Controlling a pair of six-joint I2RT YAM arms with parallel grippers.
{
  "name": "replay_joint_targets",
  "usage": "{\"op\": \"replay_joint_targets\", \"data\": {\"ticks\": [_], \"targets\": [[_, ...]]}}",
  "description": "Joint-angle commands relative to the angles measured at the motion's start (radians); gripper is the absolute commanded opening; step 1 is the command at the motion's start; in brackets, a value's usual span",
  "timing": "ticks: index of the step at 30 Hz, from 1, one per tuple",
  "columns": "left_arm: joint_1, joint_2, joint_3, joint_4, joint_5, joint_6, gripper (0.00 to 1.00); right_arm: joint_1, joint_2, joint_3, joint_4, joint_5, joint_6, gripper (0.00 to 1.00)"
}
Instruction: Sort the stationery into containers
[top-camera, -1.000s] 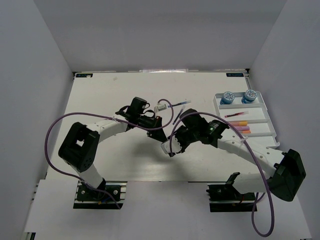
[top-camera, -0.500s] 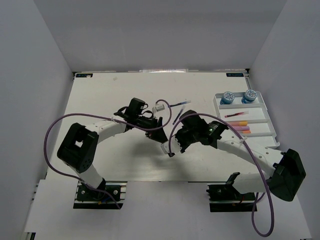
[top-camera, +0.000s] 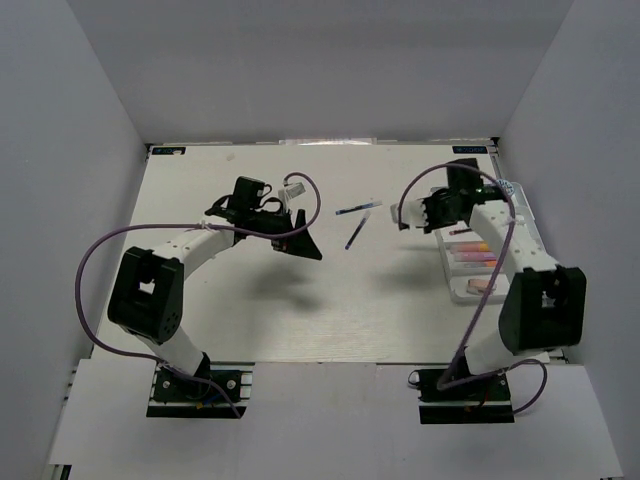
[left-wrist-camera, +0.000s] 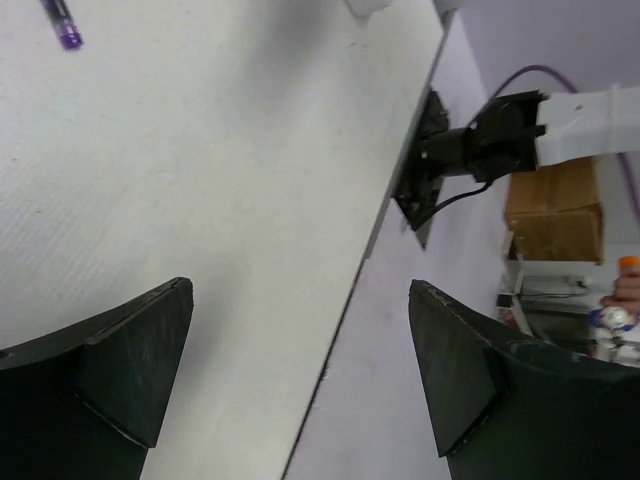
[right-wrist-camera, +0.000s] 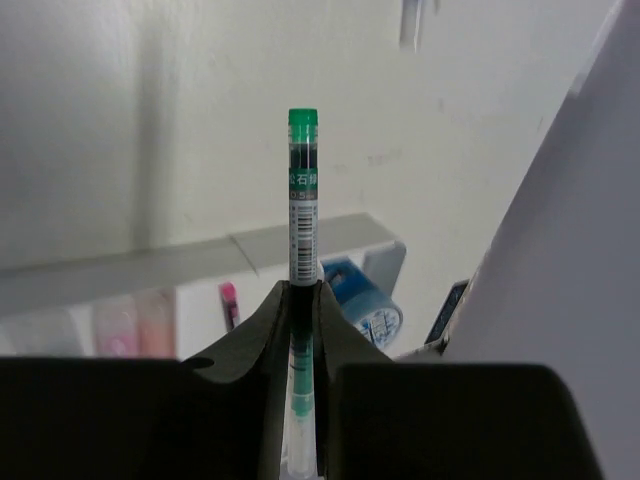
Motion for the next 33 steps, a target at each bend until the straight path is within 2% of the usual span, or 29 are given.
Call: {"op": "replay_joint_targets", "data": {"ticks": [1, 4, 6, 13, 15, 21, 24, 26, 28, 30, 33], "targets": [[-0.015, -0.031, 0.044, -0.077, -0.080, 0.127, 0.98, -0.158, 0.114, 0.110, -0.035, -0.011, -0.159, 0.00], [-0.026, -0.022, 0.076, -0.112, -0.179, 0.165, 0.98, -0.261, 0.181, 0.148, -0.027, -0.007, -0.222, 0.00], [-0.037, -0.031, 0.054, -0.073, -0.227, 0.163, 0.98, -0.305, 0.214, 0.158, -0.019, -0.011, -0.248, 0.00], [-0.046, -0.053, 0.053, 0.023, -0.422, 0.109, 0.98, -0.374, 0.286, 0.165, 0.008, -0.008, -0.277, 0.00], [-0.069, -0.054, 0.058, 0.040, -0.553, 0.083, 0.98, -0.384, 0.307, 0.168, 0.019, 0.002, -0.281, 0.00], [-0.161, -0.073, 0.069, 0.075, -0.842, 0.188, 0.98, -0.410, 0.360, 0.179, 0.031, 0.040, -0.279, 0.12], [-0.207, -0.050, 0.104, 0.070, -0.926, 0.210, 0.98, -0.417, 0.353, 0.162, 0.031, 0.040, -0.279, 0.23], [-0.230, 0.001, 0.144, 0.063, -0.954, 0.210, 0.98, -0.422, 0.341, 0.143, 0.040, 0.040, -0.285, 0.28], [-0.264, 0.048, 0.188, 0.037, -0.983, 0.210, 0.98, -0.425, 0.332, 0.139, 0.039, 0.037, -0.282, 0.40], [-0.297, 0.123, 0.251, 0.032, -1.009, 0.210, 0.98, -0.428, 0.327, 0.145, 0.039, 0.032, -0.253, 0.48], [-0.319, 0.229, 0.374, -0.005, -1.065, 0.210, 0.97, -0.430, 0.323, 0.196, -0.008, 0.017, -0.198, 0.49]]}}
